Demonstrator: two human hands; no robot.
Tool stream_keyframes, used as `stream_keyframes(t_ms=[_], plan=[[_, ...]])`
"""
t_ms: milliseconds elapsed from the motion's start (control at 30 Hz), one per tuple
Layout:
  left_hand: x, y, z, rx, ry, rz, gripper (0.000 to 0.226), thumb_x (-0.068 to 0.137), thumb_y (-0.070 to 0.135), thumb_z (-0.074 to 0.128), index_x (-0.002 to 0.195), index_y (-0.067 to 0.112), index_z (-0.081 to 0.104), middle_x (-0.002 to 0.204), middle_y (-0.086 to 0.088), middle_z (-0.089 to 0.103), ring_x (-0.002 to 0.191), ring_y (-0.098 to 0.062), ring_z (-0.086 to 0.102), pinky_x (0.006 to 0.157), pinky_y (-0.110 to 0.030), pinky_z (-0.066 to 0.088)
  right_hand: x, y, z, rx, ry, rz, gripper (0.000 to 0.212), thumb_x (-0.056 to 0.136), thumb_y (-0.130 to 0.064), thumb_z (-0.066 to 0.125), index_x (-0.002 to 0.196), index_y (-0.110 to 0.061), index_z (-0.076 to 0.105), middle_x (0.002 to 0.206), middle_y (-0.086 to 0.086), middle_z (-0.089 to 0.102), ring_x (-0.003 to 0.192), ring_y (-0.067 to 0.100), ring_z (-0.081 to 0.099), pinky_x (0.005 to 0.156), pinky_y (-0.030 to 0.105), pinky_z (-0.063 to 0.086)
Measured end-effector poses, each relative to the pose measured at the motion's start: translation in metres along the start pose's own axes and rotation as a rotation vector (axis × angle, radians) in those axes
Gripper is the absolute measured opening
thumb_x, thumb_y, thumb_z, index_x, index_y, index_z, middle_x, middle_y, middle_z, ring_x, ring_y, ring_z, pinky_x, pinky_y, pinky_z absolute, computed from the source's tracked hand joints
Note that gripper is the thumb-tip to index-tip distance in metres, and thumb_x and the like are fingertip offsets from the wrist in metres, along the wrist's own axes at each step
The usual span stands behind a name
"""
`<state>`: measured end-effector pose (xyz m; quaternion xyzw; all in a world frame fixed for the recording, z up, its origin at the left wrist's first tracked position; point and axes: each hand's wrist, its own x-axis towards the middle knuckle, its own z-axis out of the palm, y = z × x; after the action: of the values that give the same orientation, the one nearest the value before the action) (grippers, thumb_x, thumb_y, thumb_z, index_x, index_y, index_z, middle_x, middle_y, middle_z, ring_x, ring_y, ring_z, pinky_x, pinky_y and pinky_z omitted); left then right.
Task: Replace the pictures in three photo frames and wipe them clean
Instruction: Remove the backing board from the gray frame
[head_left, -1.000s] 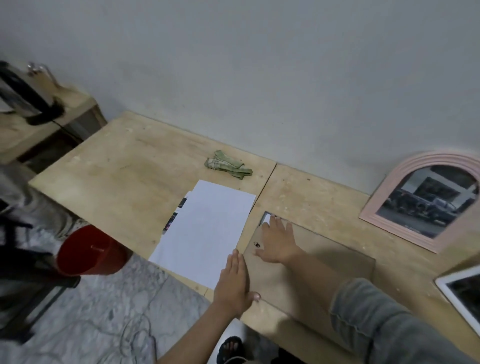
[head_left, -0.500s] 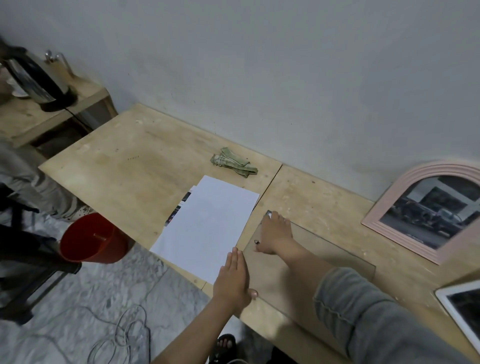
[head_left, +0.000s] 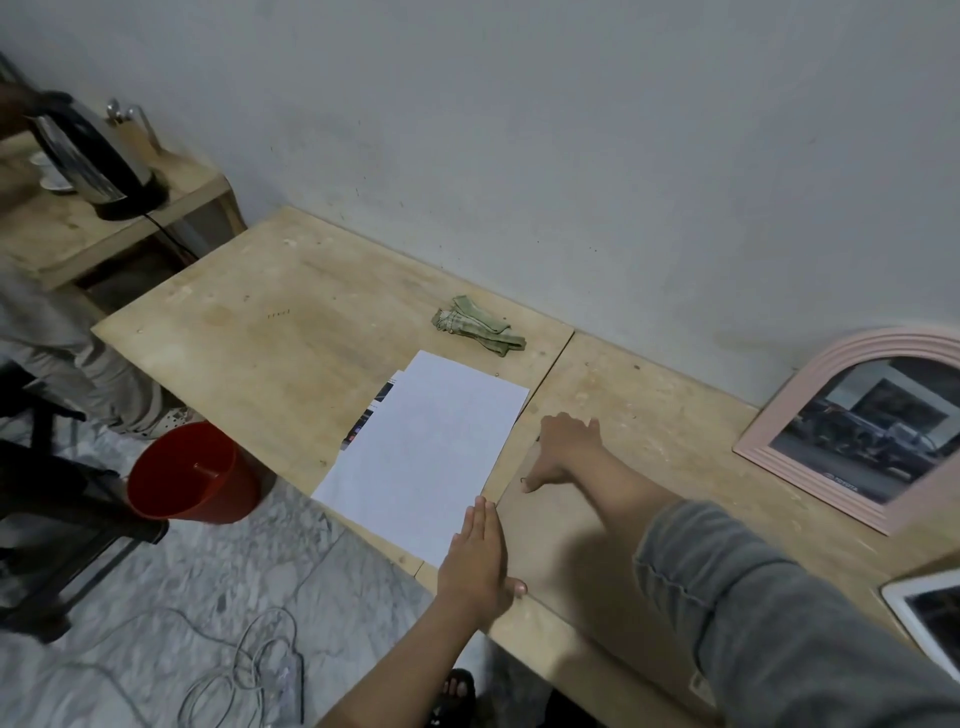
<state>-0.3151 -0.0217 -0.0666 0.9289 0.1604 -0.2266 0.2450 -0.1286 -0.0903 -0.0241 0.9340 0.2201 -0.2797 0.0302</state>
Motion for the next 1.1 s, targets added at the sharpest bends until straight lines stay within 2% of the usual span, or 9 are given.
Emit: stream_keyframes(t_ms=[100, 267, 400, 467, 633, 733, 833, 1000, 1100], plan=[[0.000, -0.002, 0.002, -0.077, 0.035, -0.010, 0.110, 0.083, 0.040, 0.068, 0.149, 0.009, -0.015, 0.159, -0.005, -0.015, 0.148, -0.023, -0.010, 0.118, -0.038, 0.009, -0.004, 0.005, -0.004, 0.070, -0.044, -0.019, 0.075, 0.054, -0.060, 0.075, 0.109, -0.017, 0.049, 0.108, 0.000, 0.063, 0.114, 0.025, 0.054, 0.112, 0.055, 0.006], [0.000, 0.000, 0.000, -0.167, 0.039, -0.038, 0.109, 0.074, 0.034, 0.077, 0.150, 0.012, 0.001, 0.161, -0.005, -0.003, 0.148, -0.027, 0.001, 0.117, -0.042, 0.020, -0.012, 0.013, 0.004, 0.092, 0.031, -0.099, 0.083, 0.057, -0.066, 0.070, 0.118, -0.017, 0.043, 0.119, 0.004, 0.057, 0.128, 0.028, 0.040, 0.114, 0.055, -0.004], [0.003, -0.001, -0.003, -0.213, 0.063, -0.076, 0.108, 0.061, 0.038, 0.084, 0.141, 0.014, 0.015, 0.144, -0.004, 0.033, 0.124, -0.030, 0.043, 0.095, -0.043, 0.045, -0.024, 0.023, 0.020, 0.282, 0.235, -0.167, 0.064, 0.062, -0.057, 0.074, 0.109, -0.023, 0.045, 0.149, 0.010, 0.029, 0.146, 0.027, 0.003, 0.113, 0.051, -0.009], [0.004, -0.002, -0.004, -0.208, 0.064, -0.068, 0.110, 0.060, 0.039, 0.084, 0.141, 0.014, 0.015, 0.135, 0.000, 0.037, 0.116, -0.026, 0.047, 0.089, -0.042, 0.048, -0.037, 0.031, 0.031, 0.386, 0.361, -0.116, 0.055, 0.071, -0.051, 0.071, 0.114, -0.027, 0.046, 0.157, 0.009, 0.013, 0.146, 0.025, -0.003, 0.113, 0.050, -0.010], [0.005, -0.006, -0.004, -0.211, 0.071, -0.043, 0.112, 0.062, 0.044, 0.082, 0.144, 0.016, 0.012, 0.136, 0.001, 0.038, 0.118, -0.024, 0.048, 0.092, -0.039, 0.049, -0.088, 0.062, 0.083, 0.640, 0.739, 0.435, 0.061, 0.072, -0.038, 0.066, 0.125, -0.014, 0.049, 0.147, 0.021, 0.031, 0.135, 0.038, 0.029, 0.108, 0.054, 0.021], [0.004, -0.007, -0.003, -0.214, 0.076, -0.021, 0.108, 0.063, 0.042, 0.082, 0.142, 0.015, 0.013, 0.134, 0.000, 0.038, 0.119, -0.025, 0.048, 0.090, -0.038, 0.048, -0.125, 0.088, 0.111, 0.791, 0.676, 0.745, 0.072, 0.073, -0.036, 0.068, 0.134, -0.008, 0.042, 0.140, 0.022, 0.039, 0.124, 0.041, 0.042, 0.101, 0.050, 0.038], [0.005, -0.008, -0.002, -0.200, 0.085, 0.012, 0.104, 0.064, 0.040, 0.082, 0.139, 0.015, 0.015, 0.134, -0.001, 0.039, 0.118, -0.026, 0.049, 0.089, -0.039, 0.048, -0.144, 0.098, 0.129, 0.832, 0.614, 0.830, 0.076, 0.074, -0.025, 0.070, 0.137, 0.001, 0.036, 0.135, 0.024, 0.043, 0.124, 0.040, 0.043, 0.101, 0.048, 0.038], [0.004, -0.009, -0.004, -0.199, 0.085, 0.047, 0.109, 0.064, 0.042, 0.082, 0.143, 0.013, 0.013, 0.142, -0.005, 0.035, 0.122, -0.031, 0.047, 0.091, -0.043, 0.047, -0.155, 0.098, 0.134, 0.945, 0.565, 0.969, 0.061, 0.073, -0.026, 0.067, 0.122, 0.005, 0.048, 0.118, 0.026, 0.054, 0.111, 0.042, 0.052, 0.092, 0.047, 0.047], [0.003, -0.010, -0.004, -0.204, 0.090, 0.061, 0.107, 0.064, 0.042, 0.082, 0.142, 0.013, 0.014, 0.141, -0.006, 0.037, 0.120, -0.033, 0.047, 0.090, -0.044, 0.047, -0.160, 0.099, 0.138, 1.002, 0.575, 0.920, 0.064, 0.073, -0.024, 0.068, 0.124, 0.008, 0.045, 0.121, 0.028, 0.051, 0.112, 0.042, 0.050, 0.092, 0.044, 0.046]])
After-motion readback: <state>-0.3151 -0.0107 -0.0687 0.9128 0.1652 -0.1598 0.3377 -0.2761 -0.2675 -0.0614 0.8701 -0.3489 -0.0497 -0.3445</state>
